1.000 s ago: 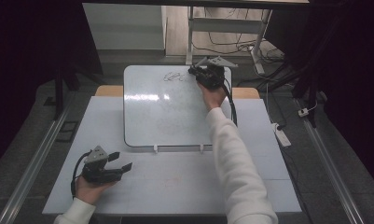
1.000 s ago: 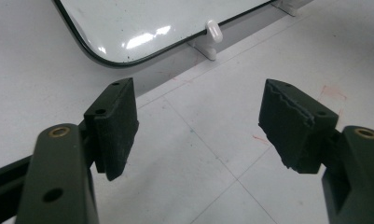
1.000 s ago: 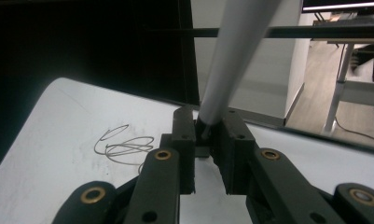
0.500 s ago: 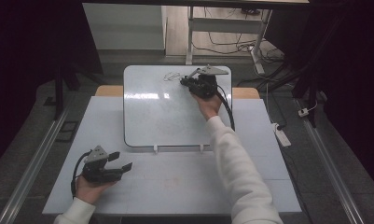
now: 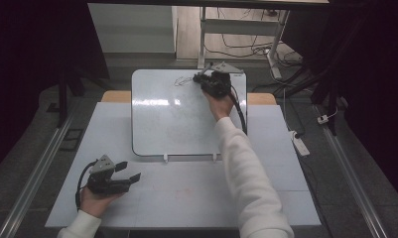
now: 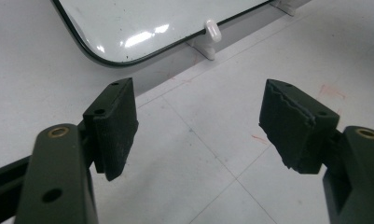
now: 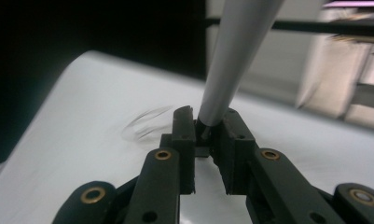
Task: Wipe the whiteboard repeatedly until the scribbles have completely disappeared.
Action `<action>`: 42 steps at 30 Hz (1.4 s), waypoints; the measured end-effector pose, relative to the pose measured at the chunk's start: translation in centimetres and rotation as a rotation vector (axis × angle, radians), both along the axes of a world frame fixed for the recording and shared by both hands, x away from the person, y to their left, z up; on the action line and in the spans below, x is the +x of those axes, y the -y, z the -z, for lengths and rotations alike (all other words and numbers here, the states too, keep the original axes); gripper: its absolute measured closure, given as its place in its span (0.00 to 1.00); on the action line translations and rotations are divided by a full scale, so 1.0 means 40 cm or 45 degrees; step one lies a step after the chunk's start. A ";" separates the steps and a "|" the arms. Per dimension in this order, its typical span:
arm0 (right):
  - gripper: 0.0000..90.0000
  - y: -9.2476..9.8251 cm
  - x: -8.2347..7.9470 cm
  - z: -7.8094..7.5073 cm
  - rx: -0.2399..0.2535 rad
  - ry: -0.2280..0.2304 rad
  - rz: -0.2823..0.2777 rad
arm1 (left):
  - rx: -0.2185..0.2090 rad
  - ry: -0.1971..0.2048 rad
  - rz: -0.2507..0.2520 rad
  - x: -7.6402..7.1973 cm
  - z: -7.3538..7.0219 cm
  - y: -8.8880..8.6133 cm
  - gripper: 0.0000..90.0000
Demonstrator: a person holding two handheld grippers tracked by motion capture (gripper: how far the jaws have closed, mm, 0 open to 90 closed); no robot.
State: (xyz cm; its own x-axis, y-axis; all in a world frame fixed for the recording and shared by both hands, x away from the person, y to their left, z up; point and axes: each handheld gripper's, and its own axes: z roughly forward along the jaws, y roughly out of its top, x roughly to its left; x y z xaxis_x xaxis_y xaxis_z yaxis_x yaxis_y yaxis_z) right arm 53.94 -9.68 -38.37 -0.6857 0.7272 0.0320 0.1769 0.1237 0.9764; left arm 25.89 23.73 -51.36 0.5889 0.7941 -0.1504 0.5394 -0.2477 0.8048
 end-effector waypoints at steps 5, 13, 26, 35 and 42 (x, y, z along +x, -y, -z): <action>0.86 -0.019 -0.021 0.017 -0.031 -0.046 -0.085 | -0.005 -0.009 0.001 0.005 0.002 -0.002 0.31; 0.86 -0.003 -0.021 0.017 0.004 -0.045 -0.036 | -0.007 -0.002 0.000 0.001 0.000 -0.003 0.31; 0.86 -0.061 -0.020 0.021 -0.025 -0.042 -0.120 | -0.005 -0.012 0.008 0.007 0.002 -0.001 0.31; 0.86 -0.039 0.002 0.003 0.036 -0.005 0.003 | -0.008 -0.006 0.007 0.005 0.001 -0.001 0.31; 0.86 -0.087 -0.017 0.014 -0.080 -0.009 -0.133 | -0.003 -0.006 0.010 0.003 0.000 0.002 0.31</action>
State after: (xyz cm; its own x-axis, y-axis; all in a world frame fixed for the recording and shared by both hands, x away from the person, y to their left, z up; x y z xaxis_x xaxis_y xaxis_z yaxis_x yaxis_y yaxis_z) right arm 53.25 -6.19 -38.95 -0.7579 0.6524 -0.0058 0.1670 0.2026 0.9649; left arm 26.00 23.65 -51.37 0.5945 0.7890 -0.1550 0.5414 -0.2502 0.8027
